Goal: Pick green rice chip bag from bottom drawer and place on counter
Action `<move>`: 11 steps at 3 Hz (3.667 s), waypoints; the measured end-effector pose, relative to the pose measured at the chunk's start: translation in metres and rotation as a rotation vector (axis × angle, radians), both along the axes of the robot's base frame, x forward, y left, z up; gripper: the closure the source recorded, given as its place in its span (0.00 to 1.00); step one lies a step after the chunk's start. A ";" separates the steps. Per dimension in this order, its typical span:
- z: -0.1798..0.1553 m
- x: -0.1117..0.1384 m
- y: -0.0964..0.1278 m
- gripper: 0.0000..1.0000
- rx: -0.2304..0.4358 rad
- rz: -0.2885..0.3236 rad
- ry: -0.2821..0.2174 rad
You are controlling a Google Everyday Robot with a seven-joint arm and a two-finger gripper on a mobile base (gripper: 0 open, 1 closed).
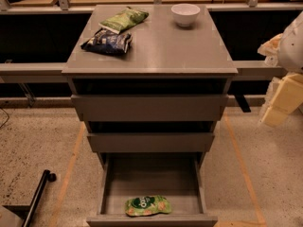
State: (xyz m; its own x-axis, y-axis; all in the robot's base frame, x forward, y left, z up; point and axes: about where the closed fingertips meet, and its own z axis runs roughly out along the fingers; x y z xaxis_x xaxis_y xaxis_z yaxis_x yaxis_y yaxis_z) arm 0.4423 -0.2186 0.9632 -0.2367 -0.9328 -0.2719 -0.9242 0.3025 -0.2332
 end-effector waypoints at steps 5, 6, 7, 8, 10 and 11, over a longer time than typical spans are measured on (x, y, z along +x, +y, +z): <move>-0.124 0.049 -0.001 0.00 0.236 -0.081 0.062; -0.161 0.051 0.002 0.00 0.291 -0.113 0.093; -0.199 0.056 0.005 0.00 0.327 -0.118 0.143; -0.249 0.067 0.007 0.00 0.380 -0.145 0.207; -0.265 0.063 0.015 0.00 0.399 -0.140 0.251; -0.298 0.068 0.037 0.00 0.475 -0.122 0.322</move>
Offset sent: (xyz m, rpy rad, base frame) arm 0.0576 -0.0015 -0.1124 0.2649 0.0643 -0.0513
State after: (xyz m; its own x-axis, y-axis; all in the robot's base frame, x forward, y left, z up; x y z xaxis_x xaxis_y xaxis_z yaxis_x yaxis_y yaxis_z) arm 0.5099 -0.1811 0.6648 -0.4749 -0.6871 -0.5498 -0.8778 0.4140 0.2408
